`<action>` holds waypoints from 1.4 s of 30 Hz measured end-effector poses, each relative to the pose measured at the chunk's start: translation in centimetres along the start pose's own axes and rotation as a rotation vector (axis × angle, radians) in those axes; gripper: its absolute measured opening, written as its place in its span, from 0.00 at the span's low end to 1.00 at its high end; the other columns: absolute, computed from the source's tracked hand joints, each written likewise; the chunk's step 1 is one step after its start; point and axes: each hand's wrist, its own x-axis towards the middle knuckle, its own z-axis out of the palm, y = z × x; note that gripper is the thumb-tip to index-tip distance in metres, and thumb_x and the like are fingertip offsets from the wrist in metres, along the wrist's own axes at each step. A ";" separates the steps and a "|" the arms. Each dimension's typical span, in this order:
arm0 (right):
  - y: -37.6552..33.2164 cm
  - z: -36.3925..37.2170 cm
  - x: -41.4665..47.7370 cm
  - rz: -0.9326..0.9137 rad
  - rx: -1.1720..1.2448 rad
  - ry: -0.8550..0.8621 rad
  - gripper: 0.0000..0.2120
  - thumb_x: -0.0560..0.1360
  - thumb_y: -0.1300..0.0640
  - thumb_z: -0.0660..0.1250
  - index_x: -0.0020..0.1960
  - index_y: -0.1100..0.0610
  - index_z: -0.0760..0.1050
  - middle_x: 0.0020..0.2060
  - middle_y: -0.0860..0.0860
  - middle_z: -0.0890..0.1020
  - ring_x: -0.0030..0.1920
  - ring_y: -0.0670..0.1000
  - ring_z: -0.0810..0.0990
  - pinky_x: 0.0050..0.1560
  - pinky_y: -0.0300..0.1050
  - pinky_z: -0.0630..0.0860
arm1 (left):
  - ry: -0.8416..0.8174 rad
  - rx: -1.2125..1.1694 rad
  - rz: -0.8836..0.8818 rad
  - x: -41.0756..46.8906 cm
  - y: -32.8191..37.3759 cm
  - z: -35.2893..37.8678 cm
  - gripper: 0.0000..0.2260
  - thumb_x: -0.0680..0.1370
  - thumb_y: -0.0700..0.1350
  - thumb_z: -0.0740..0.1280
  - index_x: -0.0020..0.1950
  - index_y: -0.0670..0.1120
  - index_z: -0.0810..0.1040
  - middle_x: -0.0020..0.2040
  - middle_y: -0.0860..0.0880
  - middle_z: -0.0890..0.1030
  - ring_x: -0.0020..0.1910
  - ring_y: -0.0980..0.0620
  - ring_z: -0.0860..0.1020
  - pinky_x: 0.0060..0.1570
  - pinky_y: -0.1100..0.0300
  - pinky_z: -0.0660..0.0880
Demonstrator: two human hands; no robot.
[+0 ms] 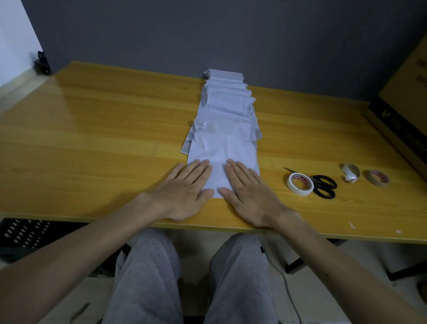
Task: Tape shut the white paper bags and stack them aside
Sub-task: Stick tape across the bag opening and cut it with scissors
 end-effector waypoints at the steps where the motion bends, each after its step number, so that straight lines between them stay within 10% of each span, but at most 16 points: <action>1: 0.0 0.0 0.0 0.000 -0.001 -0.004 0.32 0.81 0.38 0.41 0.78 0.53 0.37 0.77 0.47 0.39 0.76 0.43 0.36 0.74 0.42 0.36 | 0.007 0.003 -0.002 0.0 0.0 0.0 0.28 0.82 0.58 0.40 0.78 0.49 0.36 0.78 0.54 0.35 0.76 0.58 0.35 0.75 0.52 0.37; 17: 3.4 -0.8 -3.5 0.086 -0.052 0.010 0.30 0.77 0.39 0.33 0.76 0.48 0.34 0.76 0.45 0.36 0.74 0.43 0.32 0.73 0.42 0.31 | -0.034 0.001 -0.004 0.2 -0.2 -0.1 0.27 0.82 0.59 0.40 0.78 0.50 0.34 0.77 0.56 0.34 0.75 0.58 0.34 0.75 0.54 0.36; 27: 2.9 -2.0 -3.0 -0.056 -0.065 0.149 0.28 0.83 0.55 0.51 0.78 0.52 0.40 0.76 0.48 0.39 0.74 0.43 0.35 0.72 0.38 0.34 | -0.047 0.001 -0.008 0.3 -0.1 -0.2 0.28 0.82 0.59 0.40 0.78 0.50 0.34 0.77 0.56 0.34 0.75 0.58 0.34 0.75 0.52 0.37; 42: 1.3 0.0 -1.4 -0.048 -0.017 0.020 0.27 0.82 0.44 0.41 0.78 0.50 0.38 0.77 0.45 0.40 0.74 0.40 0.36 0.73 0.39 0.35 | -0.033 -0.025 -0.009 -0.5 -1.4 -0.1 0.25 0.83 0.55 0.39 0.77 0.49 0.33 0.77 0.56 0.33 0.75 0.59 0.33 0.75 0.54 0.35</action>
